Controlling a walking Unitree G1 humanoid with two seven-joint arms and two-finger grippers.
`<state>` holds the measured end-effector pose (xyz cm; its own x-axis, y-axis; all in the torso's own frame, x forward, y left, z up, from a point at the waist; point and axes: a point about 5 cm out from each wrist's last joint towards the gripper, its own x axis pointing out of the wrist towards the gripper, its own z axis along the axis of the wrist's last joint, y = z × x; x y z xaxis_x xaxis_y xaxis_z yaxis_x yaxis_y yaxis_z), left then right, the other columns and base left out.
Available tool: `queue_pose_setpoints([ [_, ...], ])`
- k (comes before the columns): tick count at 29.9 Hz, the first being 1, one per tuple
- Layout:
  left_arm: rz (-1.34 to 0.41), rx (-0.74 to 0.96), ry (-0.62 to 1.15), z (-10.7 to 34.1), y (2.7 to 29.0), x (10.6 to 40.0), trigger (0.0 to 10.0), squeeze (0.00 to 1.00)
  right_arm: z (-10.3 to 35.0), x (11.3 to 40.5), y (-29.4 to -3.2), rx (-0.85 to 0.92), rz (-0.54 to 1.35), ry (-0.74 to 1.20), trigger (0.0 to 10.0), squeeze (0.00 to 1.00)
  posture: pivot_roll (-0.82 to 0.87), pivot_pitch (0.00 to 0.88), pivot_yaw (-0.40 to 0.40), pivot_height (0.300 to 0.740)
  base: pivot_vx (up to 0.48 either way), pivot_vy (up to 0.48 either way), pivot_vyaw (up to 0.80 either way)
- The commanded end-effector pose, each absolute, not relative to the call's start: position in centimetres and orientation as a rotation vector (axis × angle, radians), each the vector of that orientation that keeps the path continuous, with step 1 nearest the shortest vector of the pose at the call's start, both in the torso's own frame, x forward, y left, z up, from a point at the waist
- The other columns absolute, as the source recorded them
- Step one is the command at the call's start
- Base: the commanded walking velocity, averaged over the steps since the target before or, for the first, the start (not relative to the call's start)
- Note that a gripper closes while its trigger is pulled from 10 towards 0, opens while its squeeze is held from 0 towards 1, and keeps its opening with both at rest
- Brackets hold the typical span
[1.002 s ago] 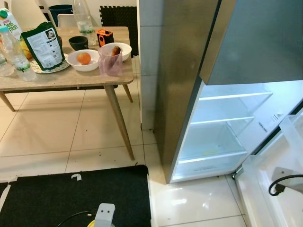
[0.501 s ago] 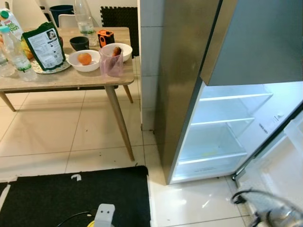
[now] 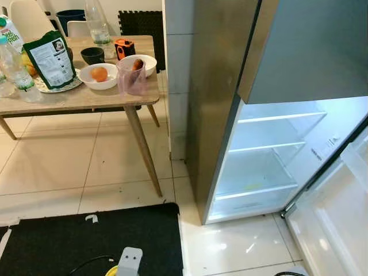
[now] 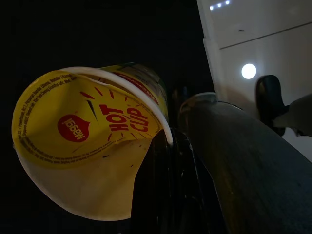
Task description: Restocking fridge
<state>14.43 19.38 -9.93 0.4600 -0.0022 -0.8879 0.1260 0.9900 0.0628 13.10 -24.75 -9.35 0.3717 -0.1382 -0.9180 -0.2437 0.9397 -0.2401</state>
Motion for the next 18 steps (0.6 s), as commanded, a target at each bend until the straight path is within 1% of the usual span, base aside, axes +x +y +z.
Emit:
queue_pose_setpoints([
  [1, -0.094, 0.163, 1.170, -10.64, 19.70, 12.34, 10.0, 0.00, -9.72, 12.36, -24.34, -0.352, 0.064, 1.213, 10.0, 0.00, -0.04, 0.090, -0.055, 0.740, 0.000, 0.000, 0.00],
  [5, -0.118, 0.202, 1.158, -10.52, 19.79, 12.66, 10.0, 0.00, -9.81, 12.87, -23.35, -0.458, 0.148, 1.190, 10.0, 0.00, -0.03, 0.085, -0.050, 0.740, 0.000, 0.000, 0.00],
  [13, -0.120, 0.204, 1.149, -10.45, 19.65, 12.97, 10.0, 0.00, -9.76, 12.85, -23.61, -0.478, 0.143, 1.191, 10.0, 0.00, -0.04, 0.083, -0.052, 0.740, 0.000, 0.000, 0.00],
  [18, -0.132, 0.201, 1.152, -10.53, 19.33, 12.84, 10.0, 0.00, -9.80, 12.70, -23.63, -0.459, 0.126, 1.189, 10.0, 0.00, -0.04, 0.083, -0.045, 0.740, 0.000, 0.000, 0.00],
])
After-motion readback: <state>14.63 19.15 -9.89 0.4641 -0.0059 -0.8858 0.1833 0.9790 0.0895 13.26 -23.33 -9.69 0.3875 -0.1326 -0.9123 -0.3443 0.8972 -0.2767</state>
